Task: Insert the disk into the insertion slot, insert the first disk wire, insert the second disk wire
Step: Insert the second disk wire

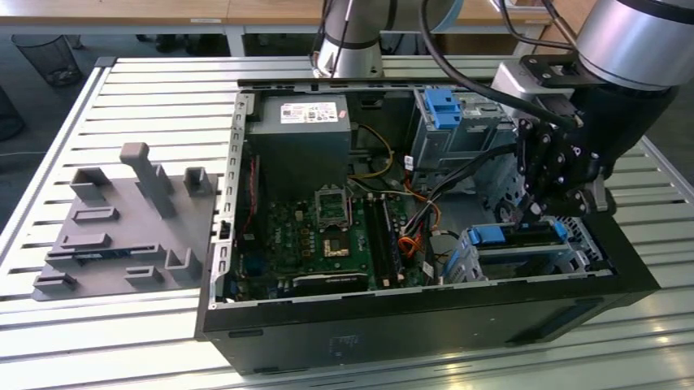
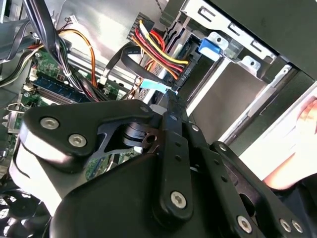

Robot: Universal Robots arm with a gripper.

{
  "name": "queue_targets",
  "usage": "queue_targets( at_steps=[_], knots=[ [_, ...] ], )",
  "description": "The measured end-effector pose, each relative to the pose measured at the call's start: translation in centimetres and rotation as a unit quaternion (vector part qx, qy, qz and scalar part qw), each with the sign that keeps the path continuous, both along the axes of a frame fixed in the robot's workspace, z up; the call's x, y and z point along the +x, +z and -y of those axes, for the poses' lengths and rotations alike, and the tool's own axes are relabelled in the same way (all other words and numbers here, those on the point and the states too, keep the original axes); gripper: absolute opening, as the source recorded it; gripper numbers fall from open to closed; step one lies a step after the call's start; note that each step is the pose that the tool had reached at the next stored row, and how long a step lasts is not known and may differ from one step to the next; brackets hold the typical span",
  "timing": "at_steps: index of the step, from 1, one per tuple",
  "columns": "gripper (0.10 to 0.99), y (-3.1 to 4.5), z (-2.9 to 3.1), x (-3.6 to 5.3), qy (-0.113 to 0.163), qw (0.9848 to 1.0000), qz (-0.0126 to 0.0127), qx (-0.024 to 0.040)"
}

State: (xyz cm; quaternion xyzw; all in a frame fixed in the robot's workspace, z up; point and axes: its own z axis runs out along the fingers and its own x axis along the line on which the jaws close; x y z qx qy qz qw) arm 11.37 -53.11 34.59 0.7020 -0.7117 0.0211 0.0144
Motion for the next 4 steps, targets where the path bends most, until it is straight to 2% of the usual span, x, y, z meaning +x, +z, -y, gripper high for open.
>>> queue_targets(
  at_steps=[4],
  knots=[
    [0.106, 0.03, 0.00, 0.00, 0.000, 1.0000, -0.0002, 0.0001]
  ],
)
